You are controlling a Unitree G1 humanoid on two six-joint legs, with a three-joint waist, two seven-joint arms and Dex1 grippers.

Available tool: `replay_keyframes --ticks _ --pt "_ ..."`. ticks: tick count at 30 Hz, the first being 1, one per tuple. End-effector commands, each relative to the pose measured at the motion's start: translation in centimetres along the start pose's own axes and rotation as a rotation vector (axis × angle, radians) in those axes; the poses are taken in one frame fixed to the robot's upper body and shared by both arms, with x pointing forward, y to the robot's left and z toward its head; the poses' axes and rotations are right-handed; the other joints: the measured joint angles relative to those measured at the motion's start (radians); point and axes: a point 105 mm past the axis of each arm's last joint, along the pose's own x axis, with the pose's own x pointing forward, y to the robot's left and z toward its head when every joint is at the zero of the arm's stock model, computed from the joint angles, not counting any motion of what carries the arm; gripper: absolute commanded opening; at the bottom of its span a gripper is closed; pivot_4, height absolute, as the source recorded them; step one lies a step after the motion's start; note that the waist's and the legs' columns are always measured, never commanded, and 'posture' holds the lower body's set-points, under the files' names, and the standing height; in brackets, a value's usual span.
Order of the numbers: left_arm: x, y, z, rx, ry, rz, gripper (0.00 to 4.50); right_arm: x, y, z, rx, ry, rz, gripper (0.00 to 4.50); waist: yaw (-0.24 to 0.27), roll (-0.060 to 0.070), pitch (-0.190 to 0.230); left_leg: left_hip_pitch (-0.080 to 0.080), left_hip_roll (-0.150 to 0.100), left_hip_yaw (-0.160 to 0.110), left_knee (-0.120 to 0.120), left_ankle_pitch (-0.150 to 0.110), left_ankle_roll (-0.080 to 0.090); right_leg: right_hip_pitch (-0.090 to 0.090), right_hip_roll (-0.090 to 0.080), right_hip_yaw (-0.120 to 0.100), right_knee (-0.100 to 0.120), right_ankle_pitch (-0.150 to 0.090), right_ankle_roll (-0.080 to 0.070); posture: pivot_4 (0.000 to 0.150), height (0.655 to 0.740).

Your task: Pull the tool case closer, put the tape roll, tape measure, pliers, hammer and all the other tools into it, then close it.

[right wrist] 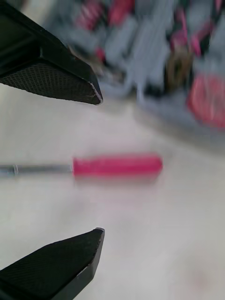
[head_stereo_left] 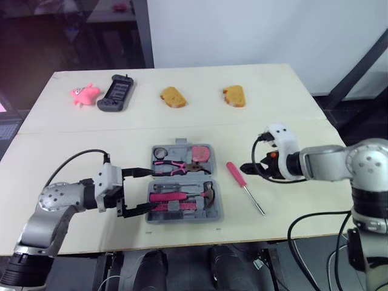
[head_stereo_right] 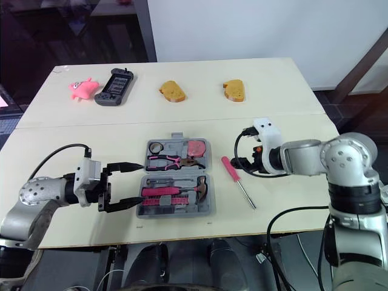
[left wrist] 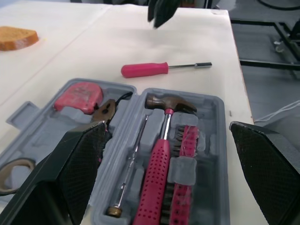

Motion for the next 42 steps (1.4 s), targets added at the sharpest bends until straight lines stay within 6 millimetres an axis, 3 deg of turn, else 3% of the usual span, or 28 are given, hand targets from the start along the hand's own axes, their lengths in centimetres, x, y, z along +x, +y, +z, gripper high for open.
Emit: replay_keyframes --ticks 1,3,6,11,15,21,29,36,39,42 --pt "0.0 -0.1 0.6 0.014 -0.012 -0.008 4.50 -0.7 2.2 -0.1 -0.145 -0.136 -0.057 4.45 0.002 0.000 0.000 0.000 0.000 0.000 0.000 0.000 0.000 0.000 0.000 0.000 0.000 0.000 0.000 0.150 0.7400" --pt "0.0 -0.1 0.5 0.011 -0.012 -0.009 4.50 -0.5 2.8 -0.3 -0.157 -0.202 -0.076 4.45 0.002 0.000 0.000 -0.001 0.000 0.000 0.001 0.000 0.000 0.000 0.000 0.000 0.000 0.000 0.000 0.150 0.7400" --pt "0.1 0.1 0.6 0.008 -0.012 -0.010 4.50 0.3 2.4 -1.7 -0.247 -0.229 -0.176 4.45 0.002 0.000 0.000 -0.001 0.000 0.000 0.002 0.000 0.000 0.000 -0.001 0.000 -0.001 0.000 0.000 0.150 0.7400" --pt "0.1 0.2 0.7 0.007 -0.010 -0.011 4.50 1.2 2.0 -2.7 -0.255 -0.284 -0.202 4.45 0.003 0.000 0.000 -0.001 -0.001 0.001 0.002 0.000 -0.001 0.000 -0.001 0.001 -0.001 -0.001 -0.002 0.150 0.7400" --pt "0.0 0.2 0.7 0.004 0.000 -0.023 4.50 2.9 -0.2 -4.4 -0.155 -0.273 -0.266 4.45 0.003 -0.001 -0.001 0.000 0.000 0.000 0.002 0.000 -0.001 0.001 -0.001 0.000 -0.001 0.000 0.000 0.150 0.7400" --pt "0.0 0.5 0.9 0.008 0.004 -0.025 4.50 6.1 0.3 -6.4 -0.117 -0.246 -0.227 4.45 0.003 -0.001 -0.001 0.000 -0.001 0.001 0.001 0.000 -0.001 0.001 -0.001 0.000 -0.001 0.000 0.000 0.150 0.7400" --pt "0.0 0.6 1.1 0.010 0.006 -0.019 4.50 7.2 -1.5 -7.6 -0.102 -0.230 -0.275 4.45 0.004 -0.001 -0.001 0.001 -0.001 0.001 0.002 0.000 -0.001 0.002 -0.001 0.000 -0.001 0.000 0.000 0.150 0.7400" --pt "-0.1 0.6 1.1 0.008 0.007 -0.014 4.50 7.5 -2.0 -8.3 -0.067 -0.205 -0.273 4.45 0.005 -0.001 -0.001 0.003 -0.001 0.001 0.002 0.000 -0.001 0.004 -0.001 0.000 -0.001 0.000 0.000 0.150 0.7400" --pt "-0.1 0.6 1.1 0.009 0.009 -0.011 4.50 7.6 -2.1 -8.9 -0.060 -0.180 -0.278 3.62 0.006 -0.001 -0.001 0.004 -0.001 0.001 0.002 0.000 -0.001 0.005 -0.001 0.000 -0.001 0.000 0.000 0.150 0.7400" --pt "-0.1 0.6 1.1 0.008 0.009 -0.011 4.50 7.6 -2.0 -9.1 -0.055 -0.172 -0.278 2.02 0.007 -0.002 -0.001 0.004 -0.001 0.001 0.002 0.000 -0.001 0.005 -0.001 0.000 -0.001 0.000 0.000 0.150 0.7400"
